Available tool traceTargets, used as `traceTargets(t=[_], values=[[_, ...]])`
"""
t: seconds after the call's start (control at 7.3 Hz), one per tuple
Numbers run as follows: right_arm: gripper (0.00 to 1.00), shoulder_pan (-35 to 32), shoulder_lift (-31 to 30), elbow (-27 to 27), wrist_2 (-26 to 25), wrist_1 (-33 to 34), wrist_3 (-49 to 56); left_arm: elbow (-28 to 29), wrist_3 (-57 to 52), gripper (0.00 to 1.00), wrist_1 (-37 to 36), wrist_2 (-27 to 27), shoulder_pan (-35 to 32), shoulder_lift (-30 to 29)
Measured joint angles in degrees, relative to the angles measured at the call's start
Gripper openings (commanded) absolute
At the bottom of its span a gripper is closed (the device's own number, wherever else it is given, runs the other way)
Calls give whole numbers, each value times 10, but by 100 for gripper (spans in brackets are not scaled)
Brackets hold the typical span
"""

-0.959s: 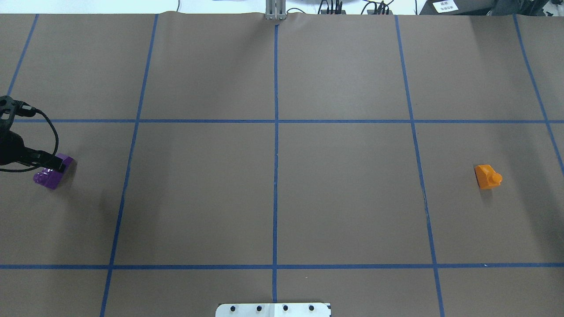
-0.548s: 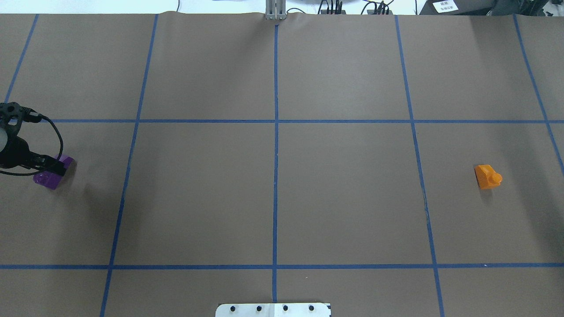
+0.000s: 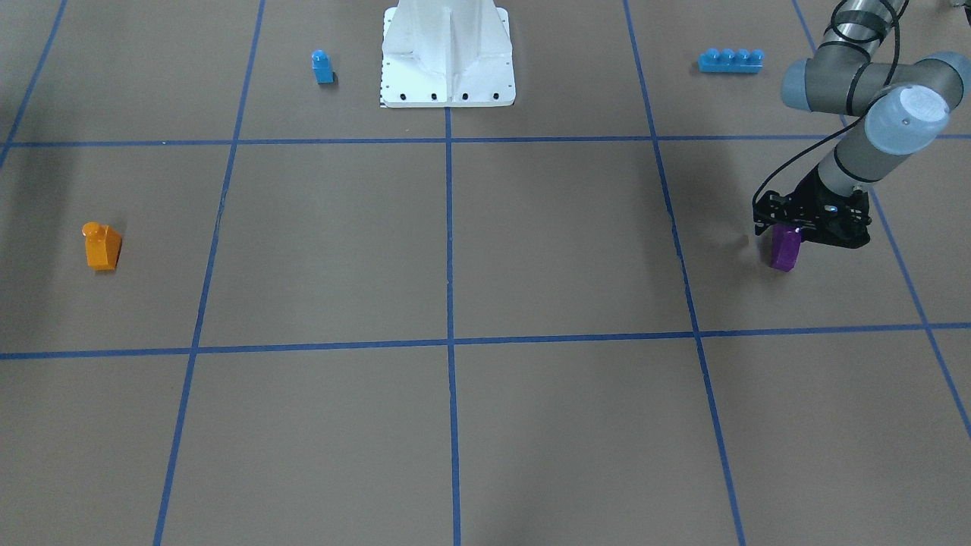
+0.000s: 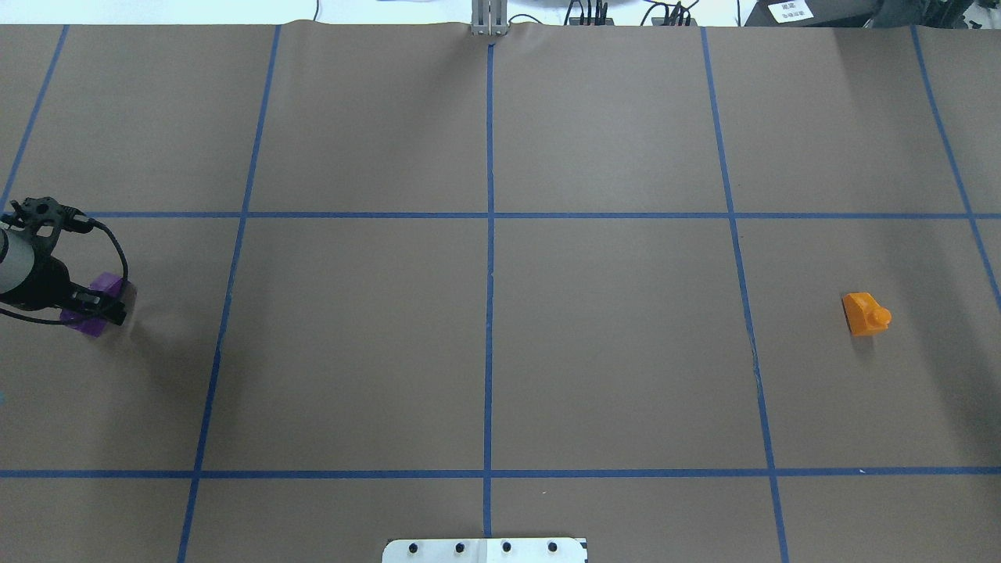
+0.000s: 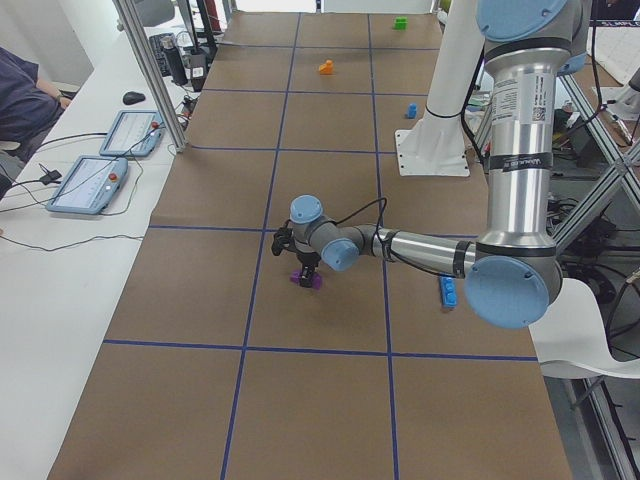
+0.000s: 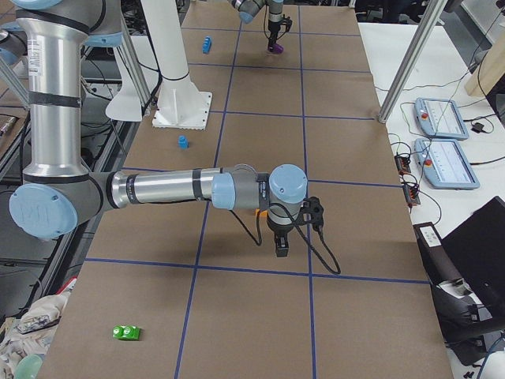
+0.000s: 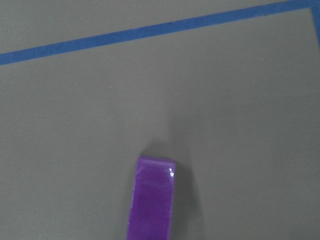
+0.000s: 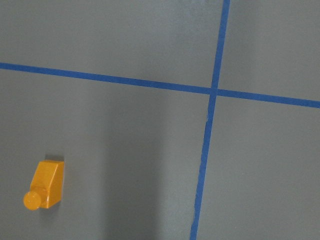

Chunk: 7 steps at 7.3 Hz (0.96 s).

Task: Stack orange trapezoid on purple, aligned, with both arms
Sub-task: 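Lower the left gripper onto the purple block and close it, then carry the purple block with the left gripper toward the table center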

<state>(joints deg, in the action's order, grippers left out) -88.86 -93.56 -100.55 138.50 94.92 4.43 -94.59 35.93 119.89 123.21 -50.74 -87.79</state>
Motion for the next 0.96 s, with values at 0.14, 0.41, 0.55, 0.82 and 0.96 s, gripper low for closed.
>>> traceTargets(t=[0.14, 0.41, 0.55, 0.82, 0.96], values=[[100, 0, 0, 0, 0, 0, 0, -5, 1, 0, 0, 4, -1, 2], [100, 0, 1, -1, 0, 0, 0, -38, 7, 0, -13, 29, -2, 1], [100, 0, 2, -1, 0, 0, 0, -70, 15, 0, -55, 35, -2, -19], [100, 0, 4, -1, 0, 0, 0, -114, 55, 0, -209, 33, 9, -143], [100, 0, 4, -1, 0, 0, 0, -113, 80, 0, -264, 23, 36, -214]])
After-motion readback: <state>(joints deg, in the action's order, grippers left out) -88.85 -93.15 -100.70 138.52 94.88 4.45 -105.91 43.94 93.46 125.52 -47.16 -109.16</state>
